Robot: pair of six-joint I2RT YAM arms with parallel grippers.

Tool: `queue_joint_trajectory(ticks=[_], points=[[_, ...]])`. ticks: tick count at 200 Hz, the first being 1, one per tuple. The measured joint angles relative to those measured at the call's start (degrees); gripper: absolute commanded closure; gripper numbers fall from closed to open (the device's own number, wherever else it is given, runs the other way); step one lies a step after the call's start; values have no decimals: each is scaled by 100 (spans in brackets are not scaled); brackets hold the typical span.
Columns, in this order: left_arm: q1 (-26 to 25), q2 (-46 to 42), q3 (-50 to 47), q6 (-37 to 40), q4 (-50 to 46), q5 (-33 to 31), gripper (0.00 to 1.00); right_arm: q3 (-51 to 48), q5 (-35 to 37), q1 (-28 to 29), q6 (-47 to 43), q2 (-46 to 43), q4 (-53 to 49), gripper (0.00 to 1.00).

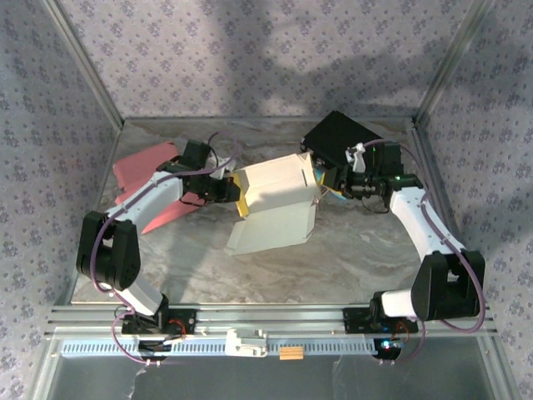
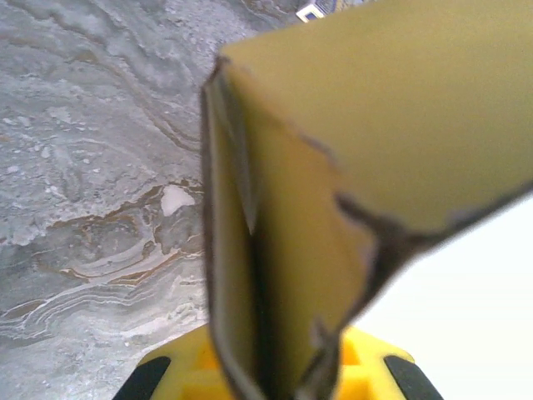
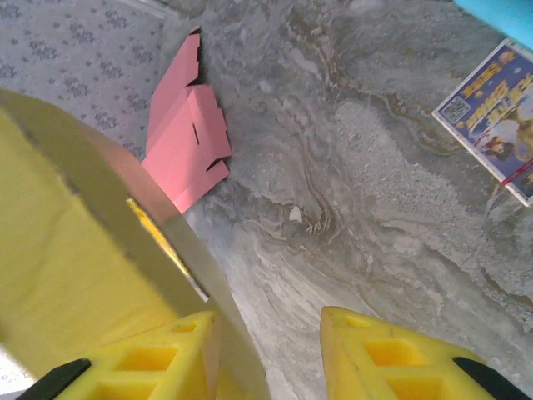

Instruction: Fold the paper box

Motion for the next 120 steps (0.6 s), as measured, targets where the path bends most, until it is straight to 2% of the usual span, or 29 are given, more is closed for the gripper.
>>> queue_joint_trajectory(ticks=[44,120], points=[[0,138,0,168,-186,160,100,20,-391,101,-275,39,199,62],[0,227,2,175,-229,170,100,20,-367,249,-339,-81,267,61]])
